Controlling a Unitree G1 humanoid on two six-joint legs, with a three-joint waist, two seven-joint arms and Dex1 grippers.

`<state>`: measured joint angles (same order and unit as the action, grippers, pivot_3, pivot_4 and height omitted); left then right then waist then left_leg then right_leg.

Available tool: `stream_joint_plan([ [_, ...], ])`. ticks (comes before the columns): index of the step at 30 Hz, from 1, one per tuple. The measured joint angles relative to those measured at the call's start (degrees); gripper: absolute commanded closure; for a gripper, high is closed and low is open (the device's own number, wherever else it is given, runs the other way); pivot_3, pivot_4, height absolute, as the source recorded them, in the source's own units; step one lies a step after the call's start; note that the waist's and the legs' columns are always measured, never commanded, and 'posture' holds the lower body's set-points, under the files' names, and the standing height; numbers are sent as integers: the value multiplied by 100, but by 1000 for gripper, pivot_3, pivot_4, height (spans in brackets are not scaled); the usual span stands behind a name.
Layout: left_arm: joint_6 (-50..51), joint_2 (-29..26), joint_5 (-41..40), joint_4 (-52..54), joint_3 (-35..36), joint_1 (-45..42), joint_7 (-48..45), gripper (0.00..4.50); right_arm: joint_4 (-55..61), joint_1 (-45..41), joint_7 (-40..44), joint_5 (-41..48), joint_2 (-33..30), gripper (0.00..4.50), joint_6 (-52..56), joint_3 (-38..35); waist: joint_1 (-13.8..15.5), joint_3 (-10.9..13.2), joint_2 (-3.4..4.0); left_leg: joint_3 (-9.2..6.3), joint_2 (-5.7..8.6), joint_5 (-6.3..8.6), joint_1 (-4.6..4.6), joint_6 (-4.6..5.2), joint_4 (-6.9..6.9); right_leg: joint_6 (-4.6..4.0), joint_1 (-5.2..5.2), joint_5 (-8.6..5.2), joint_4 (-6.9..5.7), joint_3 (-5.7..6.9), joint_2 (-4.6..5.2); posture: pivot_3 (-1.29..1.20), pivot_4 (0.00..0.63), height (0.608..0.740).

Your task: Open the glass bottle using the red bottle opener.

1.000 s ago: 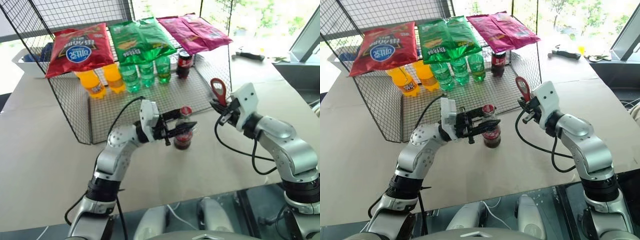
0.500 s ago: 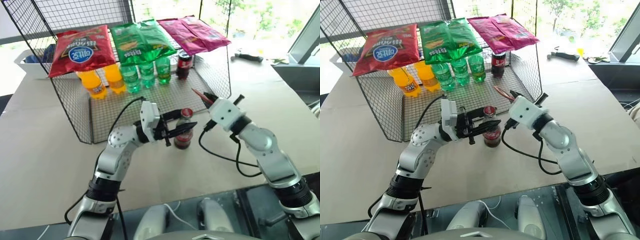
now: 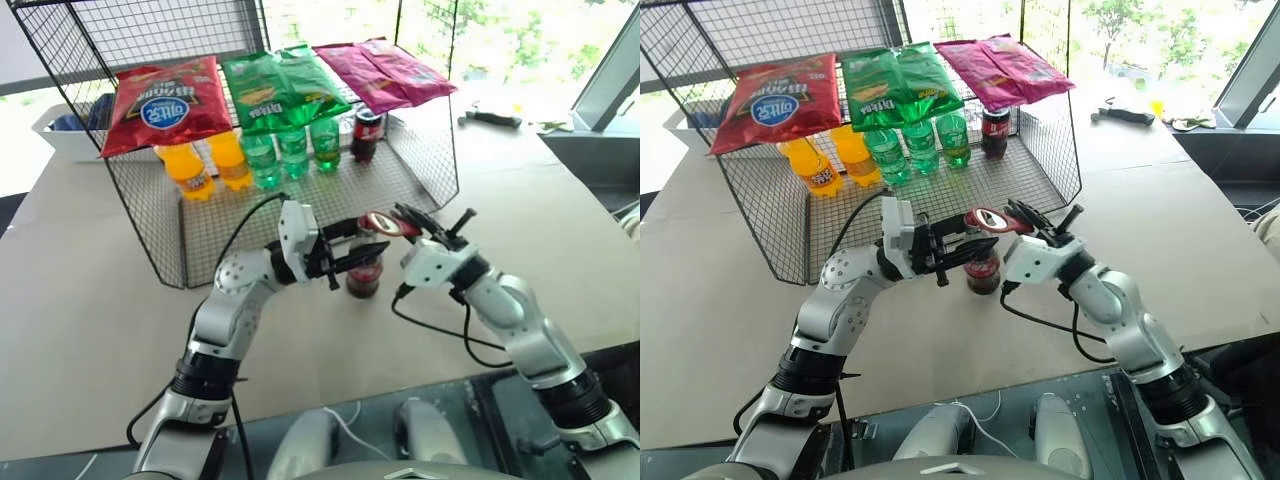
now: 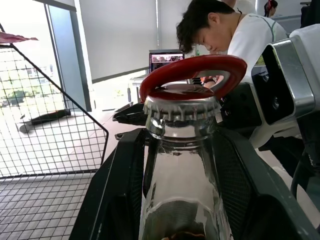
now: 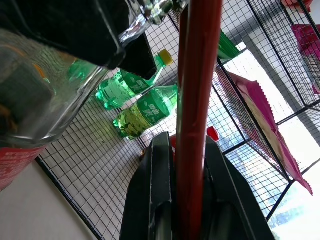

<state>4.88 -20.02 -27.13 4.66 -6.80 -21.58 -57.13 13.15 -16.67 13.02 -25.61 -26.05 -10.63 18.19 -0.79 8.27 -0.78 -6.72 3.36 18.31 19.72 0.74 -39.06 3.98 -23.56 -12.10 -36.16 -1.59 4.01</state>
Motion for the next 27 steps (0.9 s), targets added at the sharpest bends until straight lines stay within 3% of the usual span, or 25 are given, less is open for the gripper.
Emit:
stream_joint_plan([
  [16,350,-172,-14,85,37,-53,58,2981,79,316,23,-307,935,4500,581,126,-2,-46,15,-2,-7,-1,-9,-1,2,0,3,0,-1,0,-6,0,150,740],
  [21,449,-207,-17,78,42,-79,48,2981,60,298,-147,-761,830,4500,461,158,-2,-62,20,0,-7,-1,-24,-1,3,0,14,-1,1,0,-6,0,150,740],
  [27,468,-196,-22,7,61,-115,40,2981,13,-23,-613,-1917,433,4500,260,179,-4,-66,22,0,-9,-3,-30,-5,10,0,20,-2,0,-1,-10,0,150,740],
])
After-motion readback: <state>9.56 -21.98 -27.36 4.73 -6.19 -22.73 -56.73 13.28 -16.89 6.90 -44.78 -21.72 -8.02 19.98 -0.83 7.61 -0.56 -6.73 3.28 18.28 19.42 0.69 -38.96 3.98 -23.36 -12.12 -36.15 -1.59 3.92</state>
